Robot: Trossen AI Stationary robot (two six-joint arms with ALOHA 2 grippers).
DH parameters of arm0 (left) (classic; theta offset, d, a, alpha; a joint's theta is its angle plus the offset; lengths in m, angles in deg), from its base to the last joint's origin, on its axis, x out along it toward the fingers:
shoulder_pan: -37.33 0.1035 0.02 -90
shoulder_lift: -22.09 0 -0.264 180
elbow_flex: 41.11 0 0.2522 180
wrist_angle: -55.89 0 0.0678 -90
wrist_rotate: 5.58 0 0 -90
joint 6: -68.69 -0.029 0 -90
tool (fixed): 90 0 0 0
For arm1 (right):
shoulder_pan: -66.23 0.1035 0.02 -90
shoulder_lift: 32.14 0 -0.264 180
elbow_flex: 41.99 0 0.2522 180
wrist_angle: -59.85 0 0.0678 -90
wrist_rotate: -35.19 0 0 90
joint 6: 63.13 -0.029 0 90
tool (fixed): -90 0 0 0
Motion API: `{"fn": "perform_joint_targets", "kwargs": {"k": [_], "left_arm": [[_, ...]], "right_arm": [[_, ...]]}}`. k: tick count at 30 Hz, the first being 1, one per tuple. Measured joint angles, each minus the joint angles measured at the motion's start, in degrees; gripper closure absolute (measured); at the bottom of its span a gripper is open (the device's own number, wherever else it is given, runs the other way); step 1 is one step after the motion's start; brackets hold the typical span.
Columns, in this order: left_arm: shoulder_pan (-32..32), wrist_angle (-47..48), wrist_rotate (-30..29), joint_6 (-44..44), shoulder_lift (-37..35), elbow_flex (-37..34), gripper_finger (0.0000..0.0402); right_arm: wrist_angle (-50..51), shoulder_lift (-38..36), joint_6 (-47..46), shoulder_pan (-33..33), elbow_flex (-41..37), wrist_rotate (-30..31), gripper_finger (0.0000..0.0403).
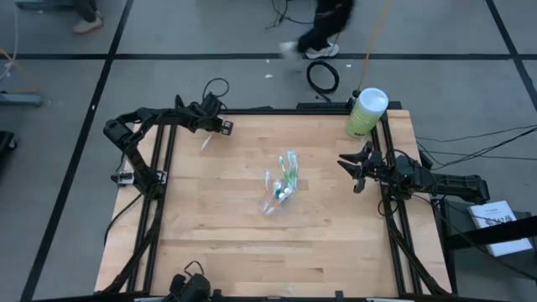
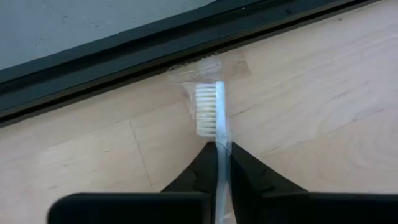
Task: Pick & Place toothbrushing station
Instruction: Put the orange toothbrush into the transparent organizer
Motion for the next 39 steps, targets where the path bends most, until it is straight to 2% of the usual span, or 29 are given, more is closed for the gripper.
{"fn": "perform_joint_targets", "kwargs": {"k": [8,13,19,23,27,33,39], "left_arm": [[-2.3,-0.98,6.19,-0.2,-5.58,-0.35,0.0389],[-6.71,-2.94,6.0,-1.04,-13.42,-0.24,0.0385],[-14.84,-7.53,5.37,-1.24,-24.33,-0.2,0.0389],[-22.83,-11.12,1.52,-1.27,-30.01,-0.17,0.0389],[-32.08,-16.62,-2.67,-3.57,-32.66,-0.17,0.0389],[-44.47,-23.21,-9.88,-8.09,-32.94,-0.22,0.0389],[-52.33,-26.45,-13.69,-9.72,-32.94,-0.22,0.0389]], "right_arm": [[0.0,0.0,0.0,0.01,0.01,-0.01,0.0305],[0.0,0.0,0.0,-0.01,0.01,0.0,0.0305],[0.0,0.0,0.0,0.01,0.01,-0.01,0.0305],[0.0,0.0,0.0,0.01,0.01,-0.01,0.0305],[0.0,0.0,0.0,0.01,0.01,-0.01,0.0305],[0.0,0.0,0.0,0.01,0.06,-0.01,0.0305],[0.0,0.0,0.0,0.0,0.06,-0.01,0.0305]]}}
